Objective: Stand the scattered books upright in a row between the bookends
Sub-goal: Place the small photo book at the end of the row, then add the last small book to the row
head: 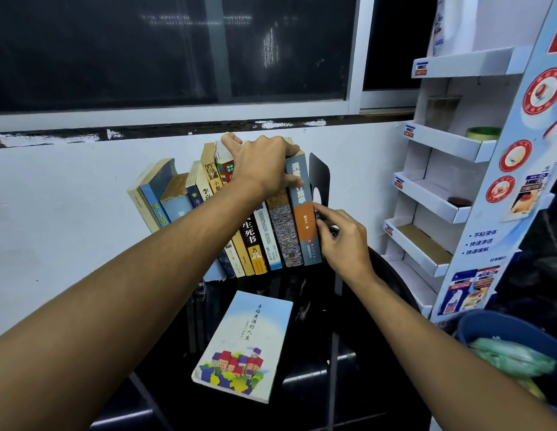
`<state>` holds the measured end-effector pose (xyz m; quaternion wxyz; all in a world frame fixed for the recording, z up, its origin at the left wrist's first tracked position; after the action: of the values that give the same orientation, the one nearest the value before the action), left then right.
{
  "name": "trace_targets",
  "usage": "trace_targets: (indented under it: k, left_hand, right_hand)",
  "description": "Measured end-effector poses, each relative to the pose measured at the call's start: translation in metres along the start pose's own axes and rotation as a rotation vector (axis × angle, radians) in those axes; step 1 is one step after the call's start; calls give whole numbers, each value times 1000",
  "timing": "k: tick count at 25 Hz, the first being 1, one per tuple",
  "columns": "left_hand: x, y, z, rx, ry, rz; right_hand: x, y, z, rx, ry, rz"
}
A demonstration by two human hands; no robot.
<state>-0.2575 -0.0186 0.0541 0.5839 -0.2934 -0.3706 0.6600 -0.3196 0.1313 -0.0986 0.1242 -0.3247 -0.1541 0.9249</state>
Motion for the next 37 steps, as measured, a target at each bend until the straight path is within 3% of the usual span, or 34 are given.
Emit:
trace_targets:
  k: [8, 13, 16, 21, 26, 31, 37]
  left_hand:
    - [0, 0, -1, -10, -5, 7]
    - [3, 2, -7, -41, -2, 16]
    - [3, 0, -23, -31, 38, -80]
    - [-2, -16, -76, 36, 63, -283]
    - [-30, -4, -141, -153, 10, -329]
    - [-54, 20, -199, -392, -37, -341]
    - [-63, 41, -239, -570, -143, -243]
  right_hand:
    - [1, 4, -1, 5, 99, 67]
    - [0, -3, 0, -109, 149, 91]
    - [-6, -12, -1, -204, 182, 101]
    - [-34, -34, -14, -189, 116, -8]
    - [-71, -42, -44, -404, 88, -189]
    - [-87, -35, -94, -670, 250, -279]
    - [-104, -21, -120, -778, 245, -399]
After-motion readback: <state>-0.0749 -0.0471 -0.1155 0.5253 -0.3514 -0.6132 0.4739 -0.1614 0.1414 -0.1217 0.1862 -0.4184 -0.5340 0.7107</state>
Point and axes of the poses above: each hand's wrist, its own z-axis towards the middle knuckle, its own y-axis out of the palm, x = y × z, the point moved 3 cm from there along z, towards the middle knuckle, and after that the axes turned 1 degree about -z, right-handed, at the moved point
